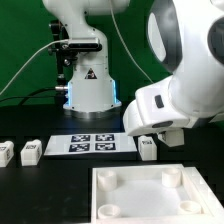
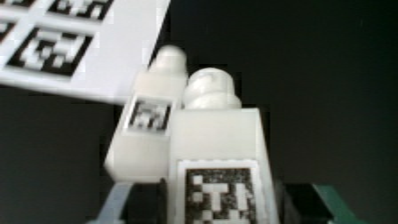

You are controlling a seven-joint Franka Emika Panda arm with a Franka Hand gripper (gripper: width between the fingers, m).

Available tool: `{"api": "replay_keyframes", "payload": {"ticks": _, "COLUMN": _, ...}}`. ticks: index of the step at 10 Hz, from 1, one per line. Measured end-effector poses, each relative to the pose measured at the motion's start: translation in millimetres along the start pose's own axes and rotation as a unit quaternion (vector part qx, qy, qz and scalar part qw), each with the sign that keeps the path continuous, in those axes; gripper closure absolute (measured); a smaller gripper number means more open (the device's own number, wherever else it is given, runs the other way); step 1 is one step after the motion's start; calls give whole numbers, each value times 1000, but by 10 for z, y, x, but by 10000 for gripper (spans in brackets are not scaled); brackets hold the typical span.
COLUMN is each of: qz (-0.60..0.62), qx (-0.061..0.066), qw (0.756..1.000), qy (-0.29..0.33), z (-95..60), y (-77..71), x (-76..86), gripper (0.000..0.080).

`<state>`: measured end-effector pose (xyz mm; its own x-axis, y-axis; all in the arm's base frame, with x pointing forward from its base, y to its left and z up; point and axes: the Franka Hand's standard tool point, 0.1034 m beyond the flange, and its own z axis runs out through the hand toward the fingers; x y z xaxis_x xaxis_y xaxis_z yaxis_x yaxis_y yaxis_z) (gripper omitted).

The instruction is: Assemble one leg

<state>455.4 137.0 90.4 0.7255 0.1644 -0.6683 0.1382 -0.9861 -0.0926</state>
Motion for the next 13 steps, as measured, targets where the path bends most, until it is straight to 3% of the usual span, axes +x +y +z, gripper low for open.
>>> {"api": "replay_keyframes", "payload": {"ticks": 2, "qz": 7, "qx": 2, "qw": 994, "qy": 113, "z": -475, "y": 192, "x": -62, "gripper": 509}}
{"api": "replay_keyframes", "payload": {"ticks": 3, "qz": 9, "qx": 2, "qw": 992, "qy": 129, "z": -603, "y": 215, "x": -93, "gripper": 509}}
{"api": "replay_keyframes", "payload": {"ticks": 4, "qz": 9, "qx": 1, "qw": 984, "qy": 178, "z": -735, "y": 165, "x": 0, "gripper": 509}}
{"api": "replay_keyframes", "payload": {"ticks": 5, "qz": 7, "qx": -3, "qw": 971, "qy": 240, "z": -767, "y": 169, "x": 40, "gripper": 509}}
{"api": "replay_keyframes", "payload": {"ticks": 6, "qz": 9, "qx": -6, "qw": 964, "qy": 265, "z": -717, "y": 186, "x": -3, "gripper": 509}}
{"api": "replay_keyframes", "payload": {"ticks": 8, "qz": 6, "qx": -10, "qw": 926, "qy": 376, "z": -817, "y": 209, "x": 104, "gripper": 509}}
{"api": "replay_keyframes", "payload": {"ticks": 10, "qz": -4, "qx": -17, "qw": 884, "qy": 468, "z": -1130, "y": 360, "x": 404, "gripper": 509}}
{"api": "replay_keyframes", "payload": {"ticks": 11, "qz": -3, "qx": -14, "qw": 847, "qy": 532, "z": -1319, "y": 389, "x": 593, "gripper": 509}}
{"api": "replay_keyframes", "payload": {"ticks": 12, "qz": -11, "qx": -15, "qw": 812, "qy": 583, "z": -1328, "y": 337, "x": 684, "gripper": 509}}
{"api": "replay_keyframes", "payload": {"ticks": 13, "qz": -11, "qx": -15, "qw": 797, "qy": 604, "z": -1256, "y": 343, "x": 671, "gripper": 509}}
